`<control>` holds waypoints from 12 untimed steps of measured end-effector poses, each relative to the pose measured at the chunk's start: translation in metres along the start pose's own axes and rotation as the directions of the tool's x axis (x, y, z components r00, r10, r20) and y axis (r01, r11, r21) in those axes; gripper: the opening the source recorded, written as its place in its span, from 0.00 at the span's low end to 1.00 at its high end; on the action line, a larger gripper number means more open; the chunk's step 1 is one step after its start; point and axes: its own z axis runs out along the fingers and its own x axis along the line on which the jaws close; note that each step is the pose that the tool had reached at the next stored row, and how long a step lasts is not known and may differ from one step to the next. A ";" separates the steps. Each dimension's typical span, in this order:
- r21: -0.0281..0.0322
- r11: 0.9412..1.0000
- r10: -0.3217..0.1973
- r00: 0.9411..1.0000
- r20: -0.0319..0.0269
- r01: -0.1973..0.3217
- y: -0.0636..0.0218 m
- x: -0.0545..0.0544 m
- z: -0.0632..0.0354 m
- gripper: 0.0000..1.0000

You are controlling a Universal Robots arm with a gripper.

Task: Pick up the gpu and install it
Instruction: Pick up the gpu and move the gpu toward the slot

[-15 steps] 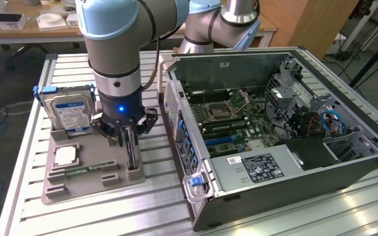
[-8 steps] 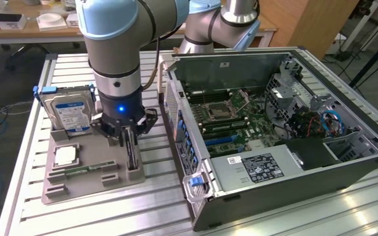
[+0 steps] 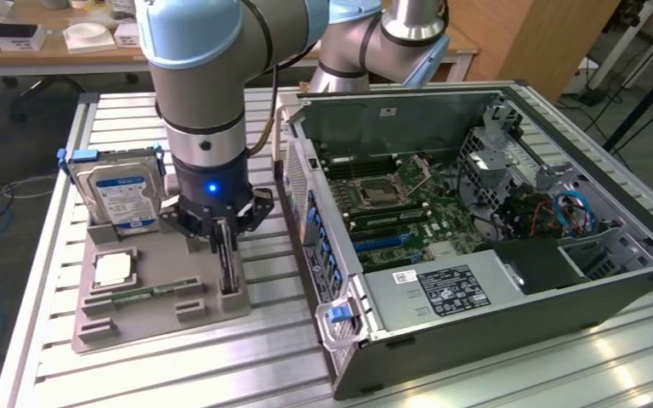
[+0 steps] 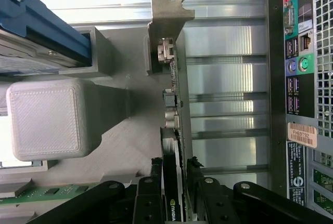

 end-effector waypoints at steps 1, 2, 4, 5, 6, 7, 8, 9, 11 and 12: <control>0.000 1.000 0.000 1.000 0.000 0.000 0.0000 0.000 0.0000 0.33; 0.000 1.000 0.000 1.000 0.000 0.000 0.0000 0.000 0.0000 0.33; 0.000 1.000 0.000 1.000 0.000 0.000 0.0000 0.000 0.0000 0.33; 0.000 1.000 0.000 1.000 0.000 0.000 0.0000 0.000 0.0000 0.33; 0.000 1.000 0.000 1.000 0.000 0.000 0.0000 0.000 0.0000 0.33; 0.000 1.000 0.000 1.000 0.000 0.000 0.0000 0.000 -0.0001 0.32; 0.000 1.000 0.000 1.000 0.000 0.000 -0.0001 0.000 -0.0001 0.32; 0.000 1.000 0.000 1.000 0.000 0.000 0.0000 0.000 -0.0001 0.27; 0.000 1.000 0.000 1.000 0.000 0.000 0.0000 0.000 0.0000 0.27; 0.000 1.000 0.000 1.000 0.000 0.000 0.0000 0.000 -0.0001 0.27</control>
